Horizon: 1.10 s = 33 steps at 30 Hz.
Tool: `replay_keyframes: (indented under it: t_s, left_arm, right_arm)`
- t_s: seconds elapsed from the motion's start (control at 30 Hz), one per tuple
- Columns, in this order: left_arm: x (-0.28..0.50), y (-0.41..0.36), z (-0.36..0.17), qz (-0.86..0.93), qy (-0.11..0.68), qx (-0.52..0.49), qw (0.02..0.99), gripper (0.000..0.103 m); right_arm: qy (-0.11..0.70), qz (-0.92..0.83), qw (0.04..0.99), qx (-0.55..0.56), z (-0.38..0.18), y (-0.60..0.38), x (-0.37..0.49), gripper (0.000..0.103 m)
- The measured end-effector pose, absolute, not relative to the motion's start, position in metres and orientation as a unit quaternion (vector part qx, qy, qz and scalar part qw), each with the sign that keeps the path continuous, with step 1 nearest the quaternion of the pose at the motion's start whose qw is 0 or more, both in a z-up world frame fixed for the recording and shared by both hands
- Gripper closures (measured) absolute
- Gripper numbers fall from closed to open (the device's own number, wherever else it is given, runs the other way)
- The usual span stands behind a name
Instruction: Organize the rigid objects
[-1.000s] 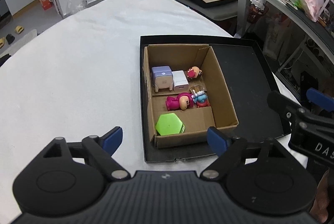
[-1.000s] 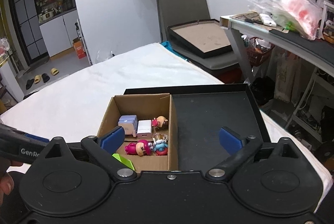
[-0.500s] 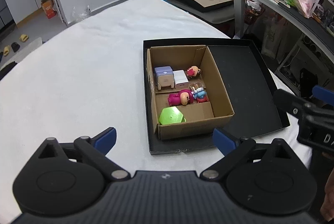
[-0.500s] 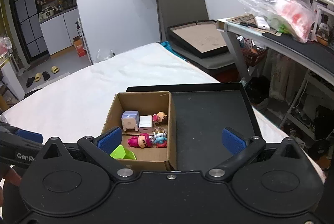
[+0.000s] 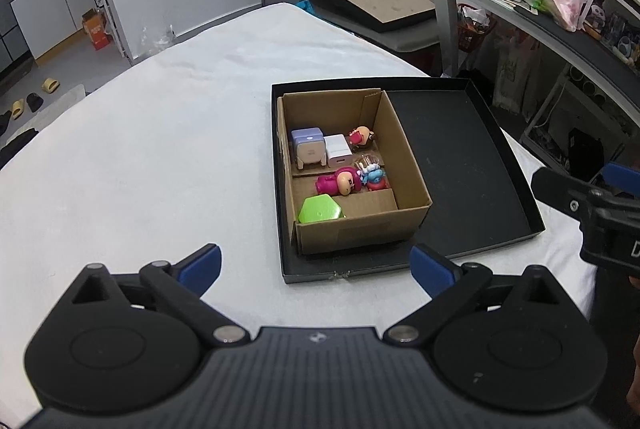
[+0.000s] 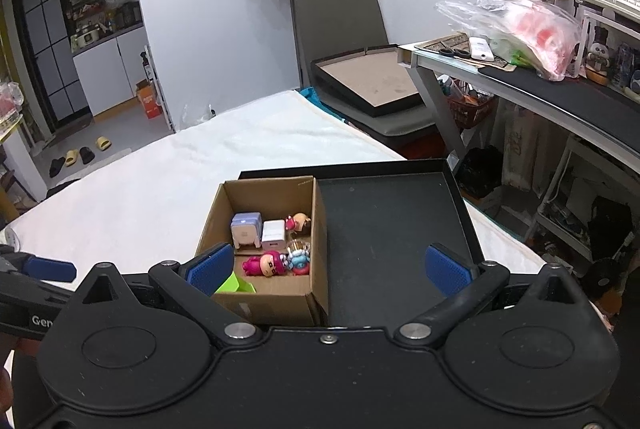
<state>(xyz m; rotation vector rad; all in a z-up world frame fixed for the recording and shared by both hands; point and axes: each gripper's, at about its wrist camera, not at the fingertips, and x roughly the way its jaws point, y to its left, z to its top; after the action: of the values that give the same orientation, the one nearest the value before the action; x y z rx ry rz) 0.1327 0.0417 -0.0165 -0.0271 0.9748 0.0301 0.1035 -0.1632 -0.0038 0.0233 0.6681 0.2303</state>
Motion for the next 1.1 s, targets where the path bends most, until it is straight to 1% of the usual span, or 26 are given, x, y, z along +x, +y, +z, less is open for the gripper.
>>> replay_keyframes:
  t_s: [0.7,0.8,1.1]
  left_arm:
    - [0.103,0.037,-0.008,0.013,0.462,0.0,0.887,0.003]
    - [0.101,0.039,-0.006,0.019,0.459,-0.002,0.888,0.003]
    - [0.099,0.042,-0.001,0.023,0.454,-0.006,0.891,0.003]
  right_arm:
    - [0.36,0.118,0.925,0.039,0.001,-0.174,0.077,0.0]
    - [0.359,0.131,0.922,0.052,0.005,-0.175,0.073,0.0]
    - [0.356,0.118,0.926,0.04,0.008,-0.173,0.072,0.0]
